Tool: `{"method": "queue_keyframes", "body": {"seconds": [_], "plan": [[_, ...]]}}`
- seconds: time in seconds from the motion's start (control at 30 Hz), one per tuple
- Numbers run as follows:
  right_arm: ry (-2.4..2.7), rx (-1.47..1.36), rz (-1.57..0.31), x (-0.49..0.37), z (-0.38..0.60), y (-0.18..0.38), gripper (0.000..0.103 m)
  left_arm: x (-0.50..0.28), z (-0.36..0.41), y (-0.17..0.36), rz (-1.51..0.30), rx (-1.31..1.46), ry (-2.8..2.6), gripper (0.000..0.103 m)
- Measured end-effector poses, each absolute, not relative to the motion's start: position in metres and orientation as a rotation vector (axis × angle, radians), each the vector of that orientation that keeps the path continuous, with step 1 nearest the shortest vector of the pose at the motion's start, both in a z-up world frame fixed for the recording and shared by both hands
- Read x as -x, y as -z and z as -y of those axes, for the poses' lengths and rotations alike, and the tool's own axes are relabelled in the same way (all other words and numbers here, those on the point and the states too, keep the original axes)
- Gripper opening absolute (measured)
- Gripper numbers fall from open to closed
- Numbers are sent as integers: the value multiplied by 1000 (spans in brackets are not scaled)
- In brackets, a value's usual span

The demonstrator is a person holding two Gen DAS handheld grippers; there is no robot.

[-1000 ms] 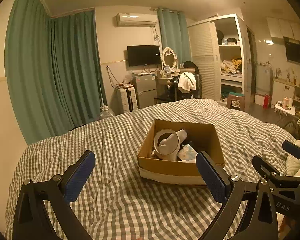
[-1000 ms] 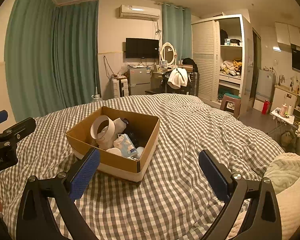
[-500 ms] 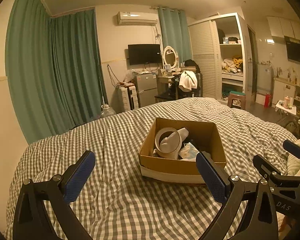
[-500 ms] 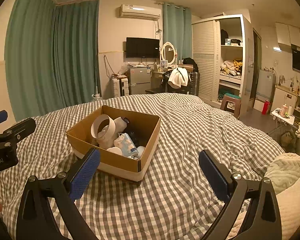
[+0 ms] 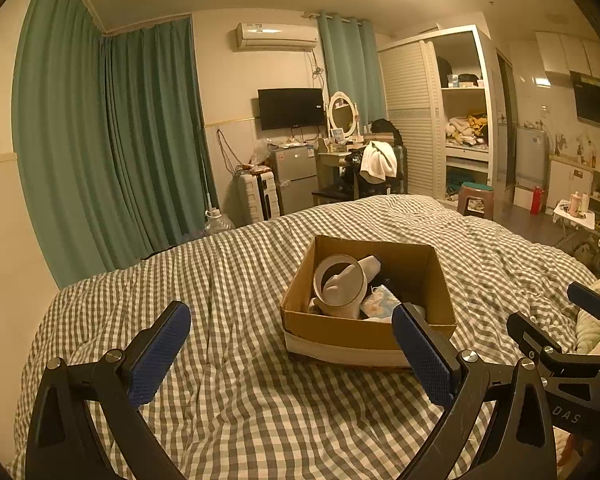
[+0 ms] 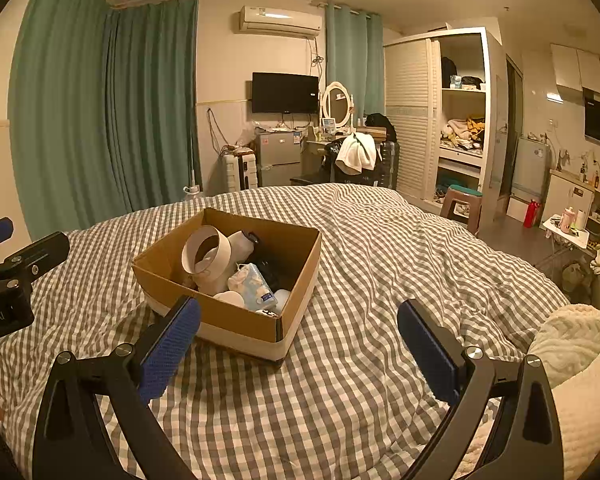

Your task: Organize objects

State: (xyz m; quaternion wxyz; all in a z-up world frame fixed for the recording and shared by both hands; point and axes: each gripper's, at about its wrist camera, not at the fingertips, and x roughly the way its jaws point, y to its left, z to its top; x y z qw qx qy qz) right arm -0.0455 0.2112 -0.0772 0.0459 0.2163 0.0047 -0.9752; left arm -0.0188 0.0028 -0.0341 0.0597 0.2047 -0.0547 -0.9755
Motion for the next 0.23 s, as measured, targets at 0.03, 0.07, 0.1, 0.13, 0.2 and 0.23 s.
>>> {"method": "queue_keyframes", "body": {"seconds": [0.03, 0.07, 0.1, 0.13, 0.2, 0.23], "plan": [[2977, -661, -14, 46, -211, 77, 99, 19, -2, 34, 168, -621, 2952, 103], [2977, -661, -13, 46, -211, 77, 99, 19, -2, 35, 168, -623, 2948, 103], [2977, -660, -12, 46, -211, 77, 99, 19, -2, 35, 168, -623, 2944, 103], [2978, -658, -11, 45, -212, 77, 99, 19, -2, 36, 169, -622, 2939, 103], [2977, -660, -13, 46, -211, 77, 99, 18, -2, 36, 173, -616, 2934, 103], [2977, -660, -14, 46, -211, 77, 99, 18, -2, 36, 173, -611, 2936, 103]]}}
